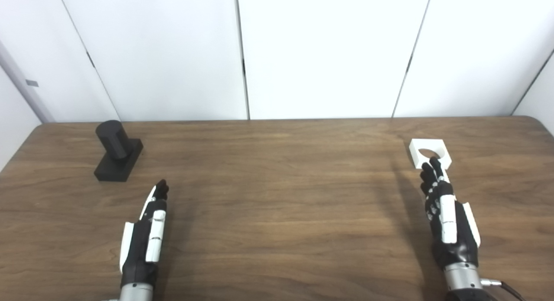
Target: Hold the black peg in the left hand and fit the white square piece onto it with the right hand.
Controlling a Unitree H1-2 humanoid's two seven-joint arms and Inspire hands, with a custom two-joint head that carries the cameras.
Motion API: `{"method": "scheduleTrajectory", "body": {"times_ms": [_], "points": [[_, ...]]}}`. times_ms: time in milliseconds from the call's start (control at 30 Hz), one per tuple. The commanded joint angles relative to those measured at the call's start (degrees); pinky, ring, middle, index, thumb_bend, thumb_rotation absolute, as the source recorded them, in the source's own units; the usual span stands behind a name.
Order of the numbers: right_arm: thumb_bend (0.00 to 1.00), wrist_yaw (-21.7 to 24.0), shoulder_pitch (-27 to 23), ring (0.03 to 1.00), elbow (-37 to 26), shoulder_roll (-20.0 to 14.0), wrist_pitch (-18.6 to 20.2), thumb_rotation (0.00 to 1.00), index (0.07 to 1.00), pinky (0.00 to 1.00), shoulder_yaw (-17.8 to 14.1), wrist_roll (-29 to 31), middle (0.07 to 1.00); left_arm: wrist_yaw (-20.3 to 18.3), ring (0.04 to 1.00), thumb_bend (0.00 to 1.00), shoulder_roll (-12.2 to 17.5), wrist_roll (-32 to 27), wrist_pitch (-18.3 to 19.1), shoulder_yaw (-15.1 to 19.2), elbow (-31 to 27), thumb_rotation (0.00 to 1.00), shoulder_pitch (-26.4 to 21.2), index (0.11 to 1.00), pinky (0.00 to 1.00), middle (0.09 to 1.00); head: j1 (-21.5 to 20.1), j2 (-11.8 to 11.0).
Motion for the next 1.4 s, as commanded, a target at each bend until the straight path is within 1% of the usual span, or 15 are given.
{"method": "scheduleTrajectory", "body": {"times_ms": [0, 233, 300, 433, 500, 700, 733, 800, 933, 967, 1033, 1100, 1167, 1233, 1367], "points": [[0.57, -0.1, 1.9, 0.967, 2.8, 0.4, -1.6, 1.0, 0.965, 1.0, -0.3, 0.0, 0.958, 0.1, 0.964, 0.55, -0.6, -0.4, -0.6, -0.1, -0.9, 1.0, 0.9, 0.952, 0.95, 0.954, 0.0, 0.0], [0.58, 0.2, 2.0, 0.97, 2.5, 0.0, -0.8, 1.0, 0.975, 1.0, -0.2, -0.2, 0.963, 0.2, 0.967, 0.57, -0.7, -0.5, -1.1, -0.1, -0.6, 1.0, 0.8, 0.952, 0.95, 0.954, 0.8, -0.1], [0.58, 0.2, 1.9, 0.97, 2.8, -0.3, -1.2, 1.0, 0.972, 1.0, -0.6, -0.1, 0.961, 0.0, 0.965, 0.57, -1.0, -0.6, -1.3, -0.4, -0.6, 1.0, 0.9, 0.953, 0.94, 0.955, 5.0, -0.1], [0.56, 1.3, 1.7, 0.99, 3.3, -1.6, -1.2, 1.0, 0.985, 1.0, -1.2, 1.5, 0.979, 0.2, 0.953, 0.56, -1.9, -0.4, -2.5, -1.1, 0.1, 0.99, 0.7, 0.953, 0.94, 0.956, 10.0, -0.5], [0.56, 2.1, 1.7, 0.998, 3.7, -2.6, -1.3, 1.0, 0.993, 1.0, -1.5, 2.1, 0.989, 0.8, 0.952, 0.57, -2.6, 0.5, -2.0, -1.6, 0.0, 0.98, 0.8, 0.95, 0.93, 0.957, 13.0, -1.6], [0.58, 3.8, 1.5, 1.0, 6.1, -3.7, -3.4, 1.0, 1.0, 1.0, -2.0, 4.0, 0.996, 2.1, 0.94, 0.61, -4.4, 1.1, -1.9, -2.6, 0.8, 0.98, 0.9, 0.944, 0.89, 0.949, 18.0, -4.5], [0.58, 3.8, 1.4, 1.0, 6.1, -3.7, -3.3, 1.0, 1.0, 1.0, -2.1, 4.2, 0.995, 2.2, 0.94, 0.62, -4.6, 1.1, -2.0, -2.7, 1.0, 0.98, 0.9, 0.946, 0.89, 0.95, 18.0, -4.5], [0.58, 3.9, 1.4, 1.0, 5.9, -3.6, -2.9, 1.0, 0.999, 1.0, -2.1, 4.9, 0.996, 2.5, 0.936, 0.63, -4.8, 1.5, -2.1, -3.0, 1.4, 0.97, 0.9, 0.949, 0.88, 0.951, 19.0, -5.9], [0.56, 3.6, 1.8, 0.999, 5.0, -3.8, -2.1, 1.0, 0.996, 1.0, -1.8, 4.2, 0.99, 2.7, 0.932, 0.59, -5.0, 2.2, -2.7, -3.3, 2.1, 0.99, 1.1, 0.948, 0.87, 0.95, 19.7, -7.8], [0.56, 3.5, 1.8, 0.999, 4.9, -3.7, -2.2, 1.0, 0.996, 1.0, -1.9, 4.1, 0.989, 2.7, 0.932, 0.59, -5.0, 2.5, -3.0, -3.4, 2.4, 0.99, 1.2, 0.948, 0.87, 0.95, 20.1, -9.2], [0.55, 3.3, 1.9, 0.992, 4.6, -3.5, -2.2, 1.0, 0.99, 1.0, -1.8, 3.9, 0.981, 2.7, 0.934, 0.58, -5.0, 3.2, -3.4, -3.7, 2.7, 1.0, 1.4, 0.946, 0.88, 0.95, 20.2, -9.9], [0.55, 3.6, 1.9, 0.987, 4.7, -3.5, -3.3, 1.0, 0.987, 0.99, -1.6, 3.6, 0.976, 2.8, 0.94, 0.55, -5.0, 3.8, -3.6, -3.9, 2.8, 1.0, 1.7, 0.947, 0.89, 0.955, 20.8, -11.8], [0.59, 3.6, 2.0, 0.99, 4.9, -3.6, -3.7, 1.0, 0.983, 1.0, -1.5, 3.1, 0.977, 2.8, 0.943, 0.53, -5.1, 4.0, -3.8, -4.1, 3.0, 1.0, 1.9, 0.948, 0.9, 0.956, 21.3, -12.3], [0.62, 2.4, 2.3, 0.958, 4.3, -3.6, -2.3, 1.0, 0.958, 0.94, -1.5, 1.1, 0.951, 2.8, 0.945, 0.51, -5.1, 3.9, -4.5, -4.2, 3.4, 1.0, 1.9, 0.948, 0.91, 0.959, 21.7, -12.4], [0.6, 2.1, 2.8, 0.917, 3.4, -3.8, -1.3, 1.0, 0.929, 0.9, -1.7, -0.3, 0.91, 3.0, 0.95, 0.52, -5.5, 4.7, -5.0, -4.6, 3.7, 1.0, 2.0, 0.95, 0.9, 0.961, 22.4, -13.2]]}}
